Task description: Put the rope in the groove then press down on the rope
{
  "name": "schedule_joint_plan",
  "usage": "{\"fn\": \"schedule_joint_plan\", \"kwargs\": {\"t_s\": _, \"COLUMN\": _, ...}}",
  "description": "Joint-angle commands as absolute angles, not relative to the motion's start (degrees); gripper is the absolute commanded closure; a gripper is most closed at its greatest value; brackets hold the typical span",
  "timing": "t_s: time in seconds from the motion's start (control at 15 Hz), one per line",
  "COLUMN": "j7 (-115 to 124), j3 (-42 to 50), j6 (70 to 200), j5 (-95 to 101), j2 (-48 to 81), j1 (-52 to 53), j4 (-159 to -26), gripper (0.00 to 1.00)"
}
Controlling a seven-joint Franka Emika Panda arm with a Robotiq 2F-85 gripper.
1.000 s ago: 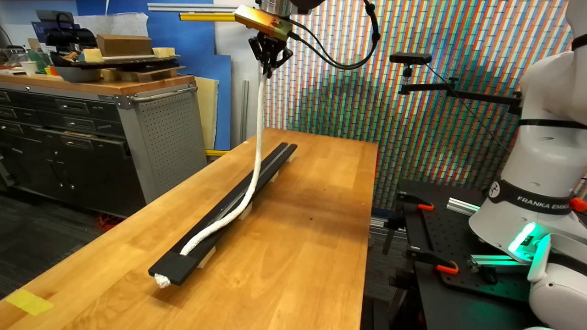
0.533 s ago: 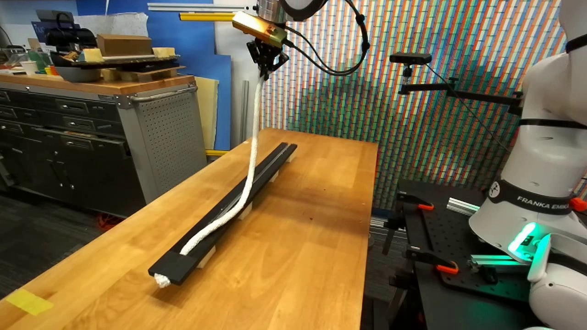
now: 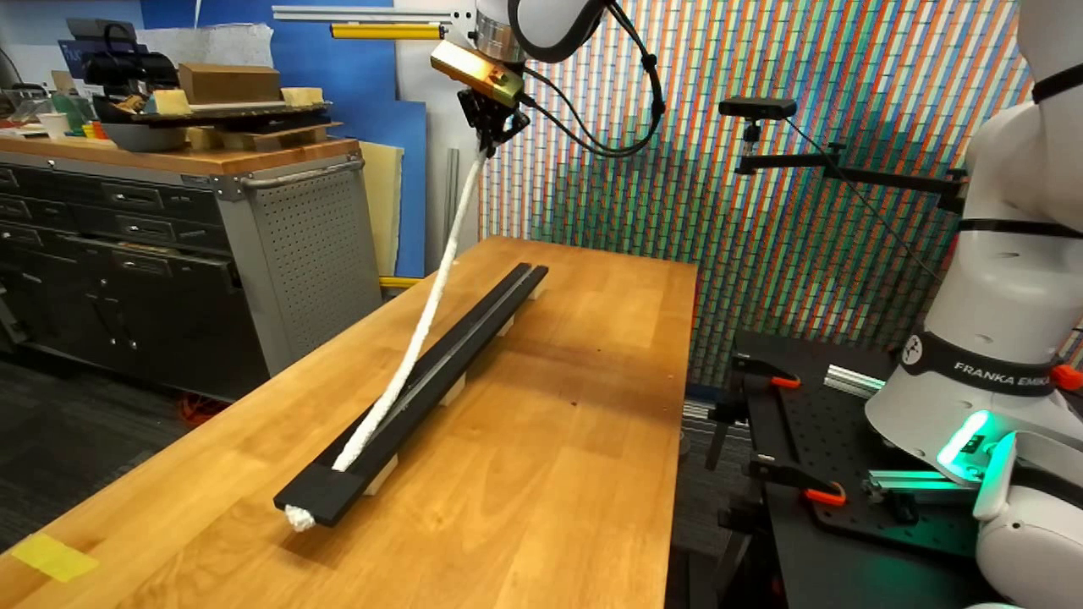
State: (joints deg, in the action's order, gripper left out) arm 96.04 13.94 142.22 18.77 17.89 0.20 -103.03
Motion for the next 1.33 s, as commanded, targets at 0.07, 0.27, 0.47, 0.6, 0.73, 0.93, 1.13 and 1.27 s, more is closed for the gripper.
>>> {"fn": "schedule_joint_plan", "kwargs": {"t_s": 0.07, "j7": 96.5, "j3": 14.1, "j6": 144.7, "j5": 18.4, "j2": 17.7, "j1": -0.6, "j4": -104.0, "gripper": 0.97}}
{"fn": "schedule_joint_plan", "kwargs": {"t_s": 0.27, "j7": 96.7, "j3": 14.3, "j6": 146.1, "j5": 19.0, "j2": 17.2, "j1": -0.5, "j4": -106.1, "gripper": 0.97}}
{"fn": "schedule_joint_plan", "kwargs": {"t_s": 0.47, "j7": 95.7, "j3": 14.1, "j6": 147.2, "j5": 18.5, "j2": 17.5, "j1": -0.7, "j4": -107.8, "gripper": 0.97}}
{"fn": "schedule_joint_plan", "kwargs": {"t_s": 0.6, "j7": 95.4, "j3": 14.0, "j6": 148.1, "j5": 18.1, "j2": 18.3, "j1": -0.9, "j4": -108.5, "gripper": 0.97}}
{"fn": "schedule_joint_plan", "kwargs": {"t_s": 0.73, "j7": 95.3, "j3": 14.2, "j6": 148.6, "j5": 17.9, "j2": 18.9, "j1": -1.0, "j4": -109.3, "gripper": 0.97}}
{"fn": "schedule_joint_plan", "kwargs": {"t_s": 0.93, "j7": 97.0, "j3": 15.5, "j6": 149.5, "j5": 18.7, "j2": 19.2, "j1": -0.9, "j4": -110.3, "gripper": 0.97}}
{"fn": "schedule_joint_plan", "kwargs": {"t_s": 1.13, "j7": 98.6, "j3": 17.3, "j6": 150.0, "j5": 19.6, "j2": 18.7, "j1": -0.5, "j4": -111.3, "gripper": 0.97}}
{"fn": "schedule_joint_plan", "kwargs": {"t_s": 1.27, "j7": 100.2, "j3": 18.5, "j6": 150.2, "j5": 20.3, "j2": 18.5, "j1": -0.2, "j4": -111.5, "gripper": 0.97}}
